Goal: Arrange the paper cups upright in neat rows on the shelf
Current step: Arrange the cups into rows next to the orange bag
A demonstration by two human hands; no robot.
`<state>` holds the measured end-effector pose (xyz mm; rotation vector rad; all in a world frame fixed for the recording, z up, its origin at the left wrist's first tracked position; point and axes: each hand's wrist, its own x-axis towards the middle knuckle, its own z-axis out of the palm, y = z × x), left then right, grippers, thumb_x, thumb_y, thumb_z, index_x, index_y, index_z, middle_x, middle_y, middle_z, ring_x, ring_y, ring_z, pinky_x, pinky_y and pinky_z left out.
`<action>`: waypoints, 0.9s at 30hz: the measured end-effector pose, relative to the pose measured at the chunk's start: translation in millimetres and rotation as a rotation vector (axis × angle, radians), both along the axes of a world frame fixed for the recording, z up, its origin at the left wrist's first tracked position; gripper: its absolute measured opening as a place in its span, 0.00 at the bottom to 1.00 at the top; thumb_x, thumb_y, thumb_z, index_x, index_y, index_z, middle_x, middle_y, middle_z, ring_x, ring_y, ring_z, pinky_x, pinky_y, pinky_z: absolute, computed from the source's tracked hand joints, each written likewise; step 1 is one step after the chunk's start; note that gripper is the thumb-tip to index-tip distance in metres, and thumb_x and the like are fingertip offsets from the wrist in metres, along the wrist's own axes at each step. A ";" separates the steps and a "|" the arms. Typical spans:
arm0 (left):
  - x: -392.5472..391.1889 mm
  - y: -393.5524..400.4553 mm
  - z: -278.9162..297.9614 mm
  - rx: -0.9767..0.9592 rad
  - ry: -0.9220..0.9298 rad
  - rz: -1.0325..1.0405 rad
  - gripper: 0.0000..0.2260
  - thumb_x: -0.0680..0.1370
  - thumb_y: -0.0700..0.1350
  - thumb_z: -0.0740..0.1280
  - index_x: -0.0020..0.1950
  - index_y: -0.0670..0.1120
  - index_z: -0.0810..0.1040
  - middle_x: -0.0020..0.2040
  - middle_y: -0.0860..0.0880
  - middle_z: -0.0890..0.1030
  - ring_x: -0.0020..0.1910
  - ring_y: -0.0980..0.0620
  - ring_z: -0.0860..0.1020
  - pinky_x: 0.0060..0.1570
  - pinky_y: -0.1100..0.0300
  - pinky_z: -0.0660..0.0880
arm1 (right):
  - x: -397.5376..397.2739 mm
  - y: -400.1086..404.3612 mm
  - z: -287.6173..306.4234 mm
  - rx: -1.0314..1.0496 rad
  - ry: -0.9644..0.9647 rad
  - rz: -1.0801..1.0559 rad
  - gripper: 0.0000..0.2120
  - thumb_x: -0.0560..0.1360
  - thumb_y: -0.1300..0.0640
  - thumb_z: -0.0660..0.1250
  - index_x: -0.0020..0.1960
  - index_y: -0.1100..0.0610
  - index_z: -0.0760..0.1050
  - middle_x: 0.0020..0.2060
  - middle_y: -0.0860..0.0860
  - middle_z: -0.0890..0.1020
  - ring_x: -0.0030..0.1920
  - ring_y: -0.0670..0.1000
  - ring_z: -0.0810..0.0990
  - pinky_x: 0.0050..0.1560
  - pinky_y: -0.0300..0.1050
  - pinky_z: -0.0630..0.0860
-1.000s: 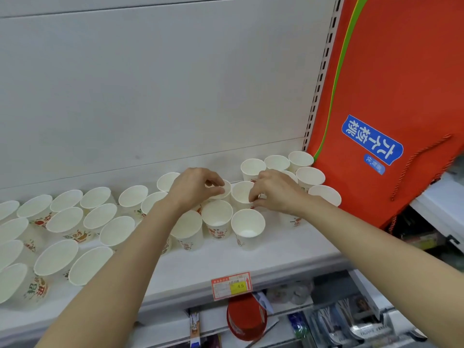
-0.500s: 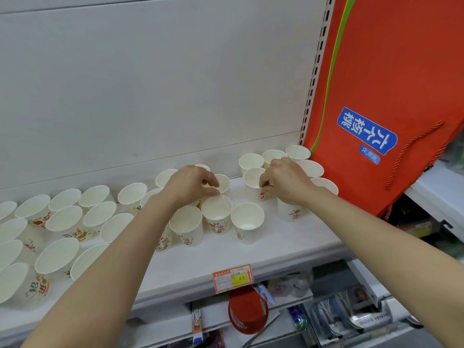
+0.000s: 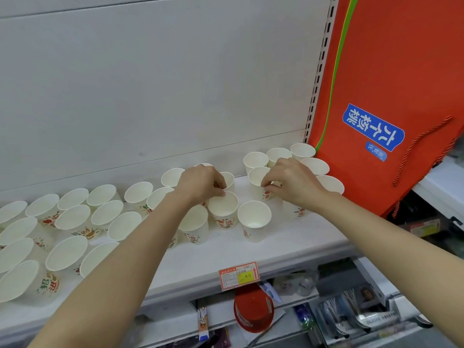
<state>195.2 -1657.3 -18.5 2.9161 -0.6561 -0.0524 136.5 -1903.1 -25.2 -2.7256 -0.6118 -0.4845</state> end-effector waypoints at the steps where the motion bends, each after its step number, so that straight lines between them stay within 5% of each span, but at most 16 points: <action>1: 1.5 2.9 -0.3 -0.008 0.027 0.003 0.05 0.72 0.52 0.72 0.47 0.56 0.85 0.43 0.56 0.84 0.46 0.53 0.80 0.43 0.55 0.78 | -4.0 -0.7 -1.5 0.037 -0.009 0.009 0.05 0.67 0.60 0.75 0.39 0.51 0.83 0.32 0.49 0.77 0.40 0.52 0.75 0.38 0.44 0.65; 5: 3.4 2.3 -2.2 -0.079 0.085 0.015 0.16 0.77 0.59 0.64 0.36 0.51 0.80 0.32 0.52 0.78 0.35 0.51 0.77 0.33 0.57 0.70 | -21.1 4.6 -3.0 0.131 -0.076 0.093 0.04 0.67 0.60 0.76 0.39 0.53 0.83 0.33 0.46 0.81 0.39 0.51 0.76 0.39 0.46 0.72; 8: 1.6 -14.3 -0.9 -0.028 -0.037 0.085 0.23 0.75 0.65 0.62 0.34 0.46 0.76 0.33 0.49 0.77 0.36 0.48 0.76 0.30 0.59 0.63 | -33.4 15.6 -4.6 0.144 -0.107 0.167 0.02 0.70 0.55 0.73 0.39 0.52 0.83 0.35 0.45 0.82 0.40 0.50 0.76 0.40 0.46 0.72; 13: 8.2 -34.1 3.4 0.014 -0.073 0.117 0.07 0.72 0.54 0.70 0.47 0.53 0.83 0.45 0.53 0.83 0.45 0.51 0.78 0.38 0.61 0.69 | -52.2 19.8 -17.7 0.071 -0.095 0.309 0.15 0.71 0.41 0.69 0.43 0.52 0.83 0.37 0.43 0.82 0.43 0.48 0.74 0.44 0.41 0.68; 19: 19.1 -34.9 -6.5 0.040 -0.190 0.091 0.08 0.74 0.43 0.65 0.48 0.53 0.82 0.47 0.51 0.83 0.47 0.47 0.79 0.41 0.59 0.69 | -62.4 8.3 -33.0 -0.037 -0.158 0.304 0.03 0.70 0.56 0.71 0.41 0.54 0.82 0.35 0.46 0.81 0.41 0.53 0.75 0.45 0.39 0.61; 27: 27.8 -41.8 -16.6 0.067 -0.232 0.026 0.06 0.76 0.47 0.66 0.49 0.51 0.83 0.47 0.50 0.83 0.48 0.47 0.78 0.45 0.59 0.65 | -69.0 -3.6 -36.2 -0.048 -0.247 0.194 0.03 0.71 0.56 0.68 0.40 0.55 0.81 0.34 0.48 0.80 0.40 0.53 0.74 0.39 0.47 0.67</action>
